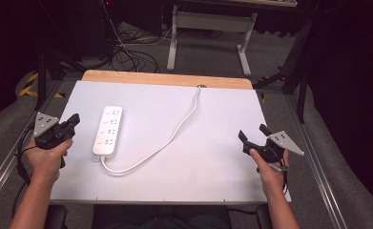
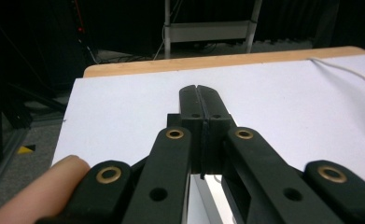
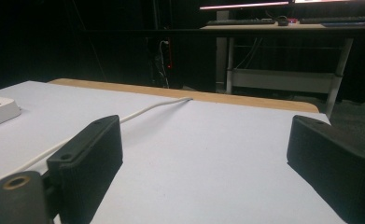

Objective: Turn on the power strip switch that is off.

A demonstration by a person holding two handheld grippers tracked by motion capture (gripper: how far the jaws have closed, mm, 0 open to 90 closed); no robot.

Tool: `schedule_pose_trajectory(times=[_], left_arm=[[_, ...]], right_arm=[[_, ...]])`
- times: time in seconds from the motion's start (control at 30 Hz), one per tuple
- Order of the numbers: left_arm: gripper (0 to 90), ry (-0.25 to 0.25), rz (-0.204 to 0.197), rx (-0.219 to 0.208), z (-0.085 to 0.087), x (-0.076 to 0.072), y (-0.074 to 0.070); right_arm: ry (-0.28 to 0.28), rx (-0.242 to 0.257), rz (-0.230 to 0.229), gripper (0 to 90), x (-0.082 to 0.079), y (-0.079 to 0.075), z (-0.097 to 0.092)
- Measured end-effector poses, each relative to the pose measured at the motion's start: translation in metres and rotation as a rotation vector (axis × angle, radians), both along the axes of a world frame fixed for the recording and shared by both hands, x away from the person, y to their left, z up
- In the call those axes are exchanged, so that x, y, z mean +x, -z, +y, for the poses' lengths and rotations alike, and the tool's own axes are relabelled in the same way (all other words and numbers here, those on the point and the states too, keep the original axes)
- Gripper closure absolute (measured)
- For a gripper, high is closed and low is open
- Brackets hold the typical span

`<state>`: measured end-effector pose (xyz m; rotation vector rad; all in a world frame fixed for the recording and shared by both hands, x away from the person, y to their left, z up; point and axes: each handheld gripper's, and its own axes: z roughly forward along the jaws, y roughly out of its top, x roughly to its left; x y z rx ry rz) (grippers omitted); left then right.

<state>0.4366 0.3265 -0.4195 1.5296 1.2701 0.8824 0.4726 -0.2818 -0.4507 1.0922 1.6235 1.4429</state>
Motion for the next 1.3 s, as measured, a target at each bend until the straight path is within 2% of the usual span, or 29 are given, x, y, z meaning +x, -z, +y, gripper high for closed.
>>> schedule_pose_trajectory(times=[0.1,0.27,0.57,0.87,1.1,1.23,1.3], left_arm=[[90.0,0.012,0.004,0.020,-0.005,0.004,-0.001],[90.0,0.023,0.041,0.028,-0.008,0.012,0.000],[90.0,0.062,0.088,0.072,-0.018,0.034,0.003],[90.0,0.076,0.131,0.117,-0.027,0.055,0.007],[90.0,0.096,0.188,0.169,-0.033,0.071,0.014],[90.0,0.114,0.245,0.197,-0.035,0.086,0.023],[90.0,0.118,0.269,0.195,-0.035,0.093,0.027]], right_arm=[[0.002,0.000,-0.002,11.1,0.000,0.000,-0.001],[0.010,-0.001,-0.004,11.2,0.000,0.000,-0.002],[0.009,0.001,0.003,11.9,-0.001,0.000,-0.002],[0.008,0.010,0.000,11.5,-0.001,0.000,-0.002],[0.007,0.010,0.002,11.5,-0.001,0.000,-0.002],[-0.001,0.007,-0.003,11.3,-0.001,0.000,-0.001],[-0.004,0.009,-0.003,11.2,-0.001,-0.001,-0.001]])
